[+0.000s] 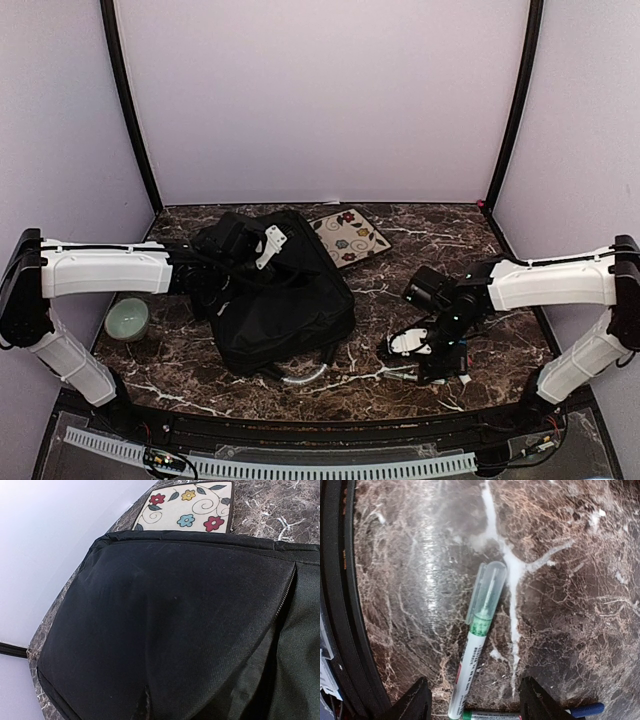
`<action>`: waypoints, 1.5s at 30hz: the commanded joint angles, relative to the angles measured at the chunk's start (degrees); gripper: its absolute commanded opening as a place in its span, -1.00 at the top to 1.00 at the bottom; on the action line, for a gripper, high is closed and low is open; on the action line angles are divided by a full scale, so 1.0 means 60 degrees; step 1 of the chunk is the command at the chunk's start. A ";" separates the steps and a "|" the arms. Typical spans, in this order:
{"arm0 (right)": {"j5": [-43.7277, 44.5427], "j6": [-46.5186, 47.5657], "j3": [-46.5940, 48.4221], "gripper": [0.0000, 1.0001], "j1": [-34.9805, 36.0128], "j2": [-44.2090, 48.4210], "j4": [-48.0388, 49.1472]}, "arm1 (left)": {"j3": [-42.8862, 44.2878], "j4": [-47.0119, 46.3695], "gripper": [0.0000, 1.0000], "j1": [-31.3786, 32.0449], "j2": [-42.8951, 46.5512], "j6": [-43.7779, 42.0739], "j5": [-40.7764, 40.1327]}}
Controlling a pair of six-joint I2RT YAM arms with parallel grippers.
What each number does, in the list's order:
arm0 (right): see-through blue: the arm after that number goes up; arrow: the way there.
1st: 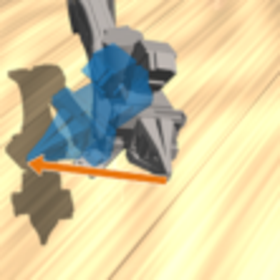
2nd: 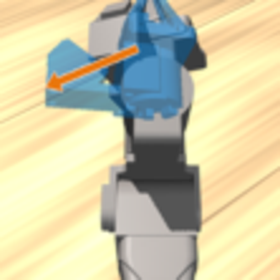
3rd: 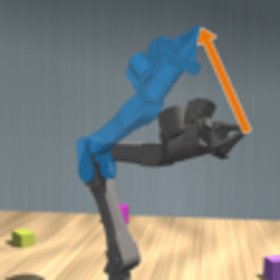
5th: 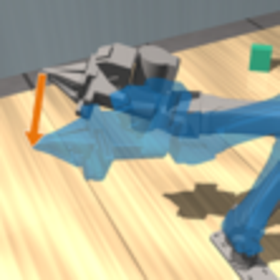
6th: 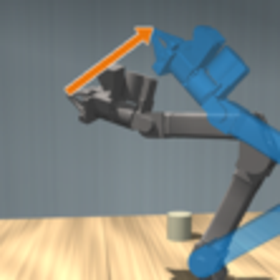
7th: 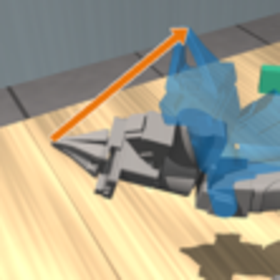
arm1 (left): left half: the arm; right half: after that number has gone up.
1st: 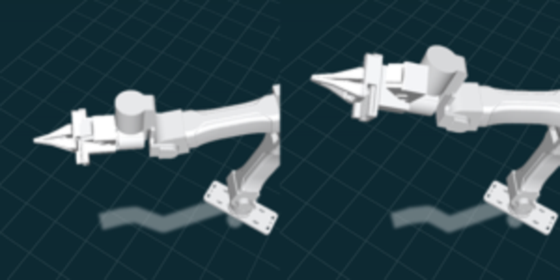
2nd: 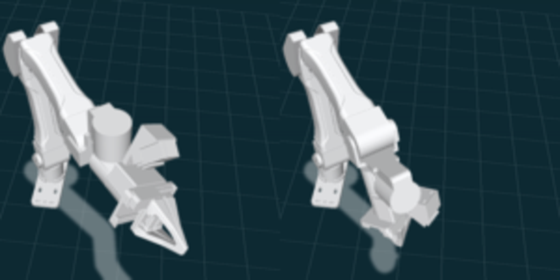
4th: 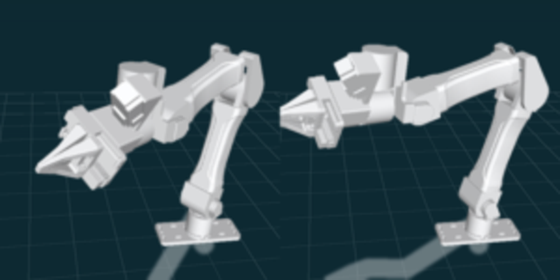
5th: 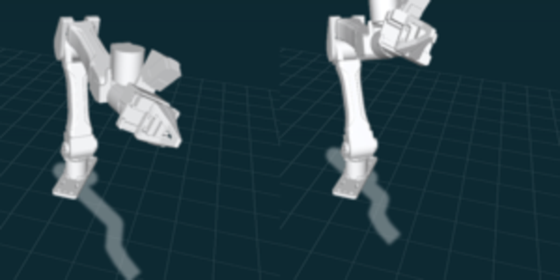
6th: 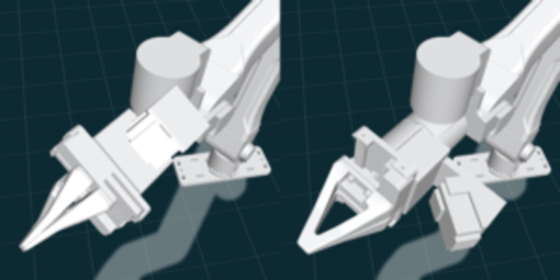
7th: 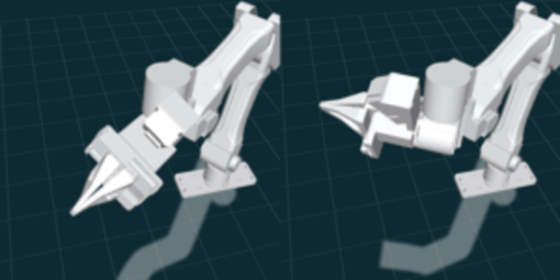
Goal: Pack the student bag
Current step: Move the pen to the center of the board.
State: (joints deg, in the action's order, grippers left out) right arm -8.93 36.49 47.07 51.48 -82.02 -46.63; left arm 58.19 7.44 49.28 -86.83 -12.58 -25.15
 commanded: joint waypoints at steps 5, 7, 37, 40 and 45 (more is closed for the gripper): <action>0.0971 -0.0502 -0.0189 -0.08 0.0581 -0.0547 0.1269 | 0.0468 -0.0626 1.00 0.0020 0.0131 0.0256 0.0064; 0.1130 -0.0632 -0.0195 -0.06 0.0603 -0.0677 0.1420 | 0.0481 -0.0641 1.00 0.0016 0.0130 0.0238 0.0044; 0.0208 -0.1516 0.1449 0.79 0.0619 -0.2127 0.1085 | 0.0445 -0.0598 1.00 0.0005 0.0434 0.0107 -0.0082; -0.0027 -0.1533 0.1729 0.84 0.0624 -0.2388 0.1036 | 0.0429 -0.0614 1.00 0.0005 0.0474 0.0086 -0.0125; 0.0310 -0.1626 0.1852 0.69 0.0633 -0.2427 0.0968 | 0.0409 -0.0625 1.00 0.0005 0.0511 0.0037 -0.0159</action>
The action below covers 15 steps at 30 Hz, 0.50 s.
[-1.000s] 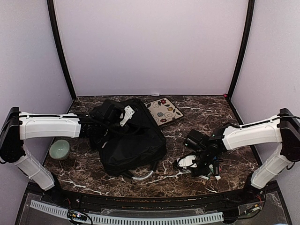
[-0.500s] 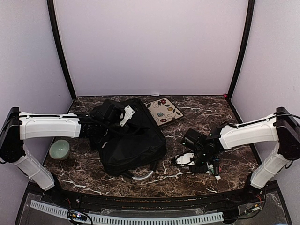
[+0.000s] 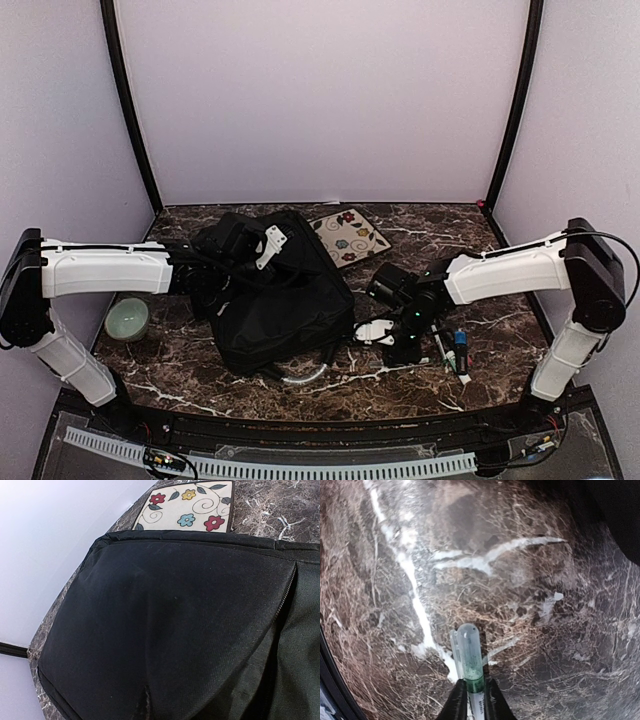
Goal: Pack the student bag
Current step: Move the pen to the center of the board.
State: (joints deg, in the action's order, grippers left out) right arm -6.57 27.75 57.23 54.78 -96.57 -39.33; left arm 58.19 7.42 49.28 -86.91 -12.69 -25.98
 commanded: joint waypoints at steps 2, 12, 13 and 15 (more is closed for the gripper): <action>0.0124 -0.0157 -0.0015 0.59 0.0083 0.0234 -0.0298 | 0.0410 -0.0624 1.00 0.0005 0.0526 0.0037 -0.0021; 0.0755 -0.0137 -0.0648 0.49 0.0083 0.0723 -0.0348 | 0.0438 -0.0595 1.00 0.0005 0.0469 0.0034 0.0065; 0.0757 -0.0149 -0.0609 0.49 0.0081 0.0639 -0.0315 | 0.0445 -0.0598 1.00 0.0009 0.0460 0.0035 0.0054; 0.0784 -0.0164 -0.0558 0.50 0.0083 0.0494 -0.0244 | 0.0438 -0.0583 1.00 0.0005 0.0453 0.0035 0.0043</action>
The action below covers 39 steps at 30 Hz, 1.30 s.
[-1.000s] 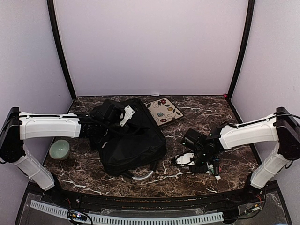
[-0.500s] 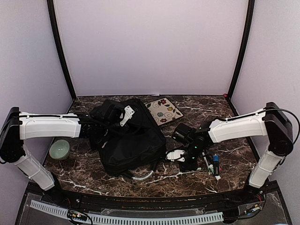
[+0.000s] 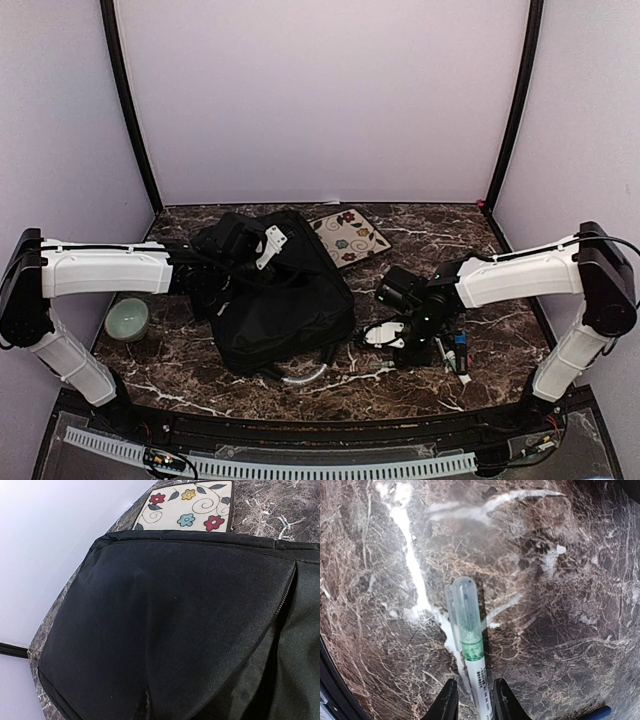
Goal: Pack the student bag
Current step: Grab the pen from the center of the board, then place the pen in the lower front pocket of the bag.
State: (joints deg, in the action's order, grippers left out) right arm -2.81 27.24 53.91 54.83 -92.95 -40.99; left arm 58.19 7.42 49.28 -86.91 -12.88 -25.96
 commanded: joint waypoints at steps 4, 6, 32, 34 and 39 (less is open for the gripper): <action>0.0331 -0.0170 0.0084 0.55 0.0089 -0.0461 0.0188 | 0.0445 -0.0581 1.00 0.0005 0.0481 0.0057 0.0012; 0.0451 -0.0214 0.0174 0.60 0.0104 -0.0634 0.0200 | 0.0438 -0.0578 1.00 0.0005 0.0516 0.0032 -0.0013; -0.0533 0.1765 0.6067 0.90 0.0506 -0.0611 -0.0079 | 0.0188 -0.0919 1.00 -0.0661 0.1441 0.1055 0.2202; -0.0326 0.2010 0.6478 0.90 0.0729 -0.0886 0.0102 | 0.0169 -0.0942 1.00 -0.0676 0.1547 0.1091 0.2293; 0.0161 0.2580 0.7214 0.92 0.1289 -0.1842 0.0574 | 0.0044 -0.1098 1.00 -0.0774 0.1808 0.1144 0.2531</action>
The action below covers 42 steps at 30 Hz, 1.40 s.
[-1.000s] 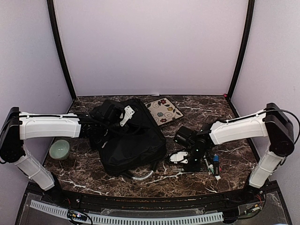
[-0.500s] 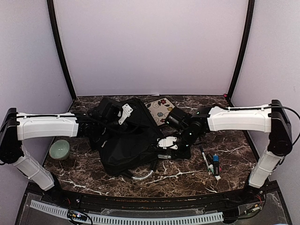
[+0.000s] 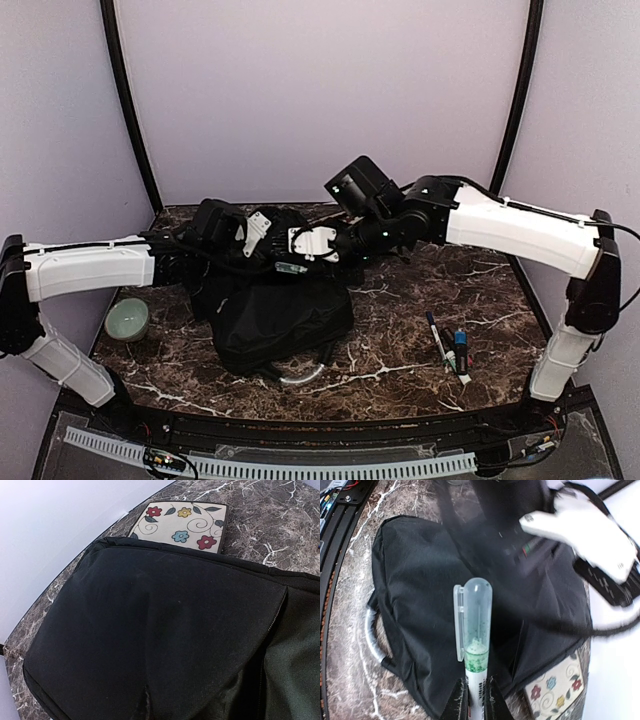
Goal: Pack the student bag
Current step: Place the pen in the lower front pocket of the bag.
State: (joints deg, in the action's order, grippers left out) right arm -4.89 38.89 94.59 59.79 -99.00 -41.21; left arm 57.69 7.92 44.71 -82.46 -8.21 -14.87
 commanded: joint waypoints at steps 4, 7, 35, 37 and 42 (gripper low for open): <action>0.1196 0.1204 0.0500 0.94 0.0813 -0.1409 0.1157 | 0.0126 -0.1164 1.00 -0.0158 0.1140 0.0500 0.0909; 0.1742 0.1529 0.0388 0.94 0.0950 -0.1722 0.1612 | 0.0087 -0.1215 1.00 -0.0282 0.1255 0.0600 0.1403; 0.7151 0.4305 -0.1573 0.05 0.1332 -0.3747 1.0072 | 0.0031 -0.1246 1.00 -0.0460 0.1467 0.0797 0.2159; 0.6872 0.3935 -0.1726 -0.02 0.1365 -0.3366 0.9624 | 0.0036 -0.1249 1.00 -0.0453 0.1454 0.0797 0.2167; 0.6158 0.2546 -0.1715 -0.05 0.1563 -0.2383 0.7295 | 0.0058 -0.1185 1.00 -0.0493 0.1362 0.0866 0.1962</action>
State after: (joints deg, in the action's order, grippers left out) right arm 32.95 61.10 84.20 68.51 -119.72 9.26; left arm 56.38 8.73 41.56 -79.05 -4.82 -5.26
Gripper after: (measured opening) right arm 0.521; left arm 0.057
